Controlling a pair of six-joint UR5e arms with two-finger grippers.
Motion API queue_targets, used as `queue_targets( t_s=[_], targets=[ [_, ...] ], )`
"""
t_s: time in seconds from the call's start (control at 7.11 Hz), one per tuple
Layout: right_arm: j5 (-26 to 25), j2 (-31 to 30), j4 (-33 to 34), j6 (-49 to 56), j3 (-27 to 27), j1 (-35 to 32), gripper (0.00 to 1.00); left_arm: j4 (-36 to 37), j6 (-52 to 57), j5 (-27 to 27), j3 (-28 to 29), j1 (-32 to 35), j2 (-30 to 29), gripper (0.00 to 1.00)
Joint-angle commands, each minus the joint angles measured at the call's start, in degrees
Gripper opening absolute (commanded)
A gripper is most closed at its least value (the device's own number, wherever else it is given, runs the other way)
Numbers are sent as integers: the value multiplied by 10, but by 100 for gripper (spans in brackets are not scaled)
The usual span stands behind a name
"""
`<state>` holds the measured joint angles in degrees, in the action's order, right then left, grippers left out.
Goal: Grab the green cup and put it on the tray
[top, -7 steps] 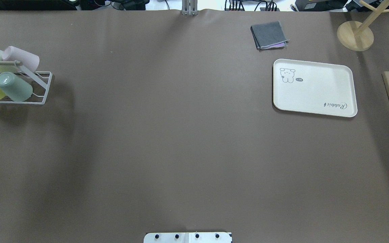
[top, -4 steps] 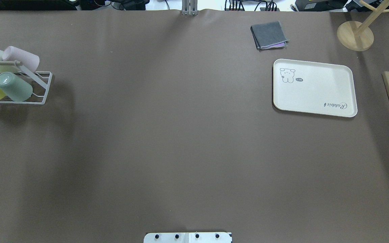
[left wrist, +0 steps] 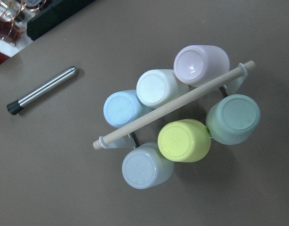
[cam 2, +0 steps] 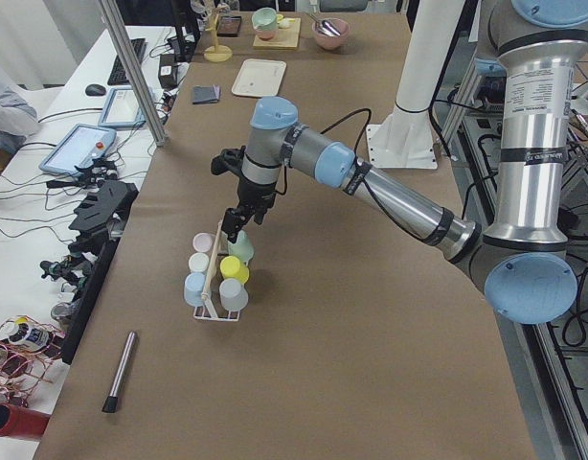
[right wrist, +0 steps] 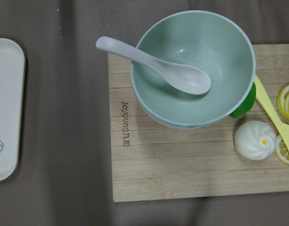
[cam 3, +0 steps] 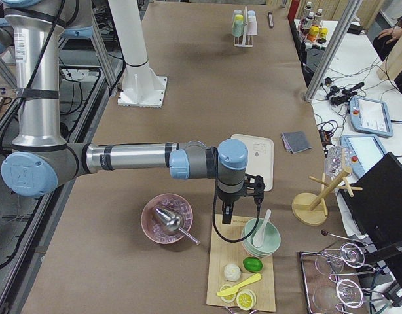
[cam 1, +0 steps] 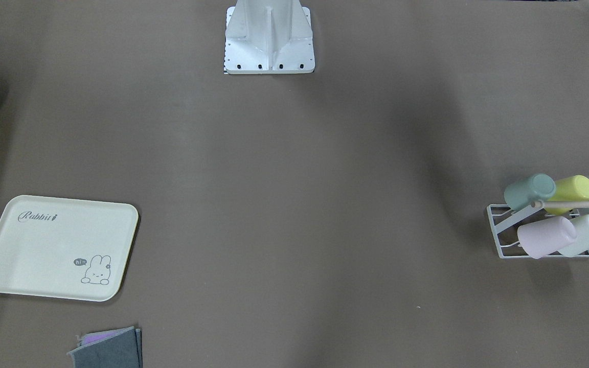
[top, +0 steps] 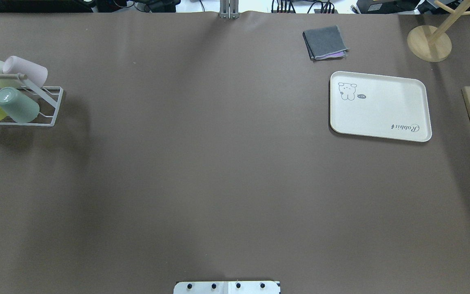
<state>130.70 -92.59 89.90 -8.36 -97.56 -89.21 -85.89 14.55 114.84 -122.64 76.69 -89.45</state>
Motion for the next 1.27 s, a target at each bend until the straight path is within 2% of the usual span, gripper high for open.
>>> queue_targets(
  t_s=[0.0,0.28,0.56,0.84,0.98,1.12],
  targets=[
    [0,-1,2,5,-1,0,100,-1,157,-148,-35,-98,-27,99],
    [-1,-6,-8,2,22,0,100,-1,320,-294,-35,-184,-52,99],
    [-1,15,-37,-15,35,24,99,0,458,-410,-31,-270,-59,99],
    [39,35,-103,-133,33,67,97,1,587,-493,-20,-338,-57,99],
    [39,36,-158,-198,35,97,97,5,648,-531,-20,-380,-52,99],
    [37,44,-201,-245,46,129,97,6,672,-542,-16,-405,-30,99]
  ],
)
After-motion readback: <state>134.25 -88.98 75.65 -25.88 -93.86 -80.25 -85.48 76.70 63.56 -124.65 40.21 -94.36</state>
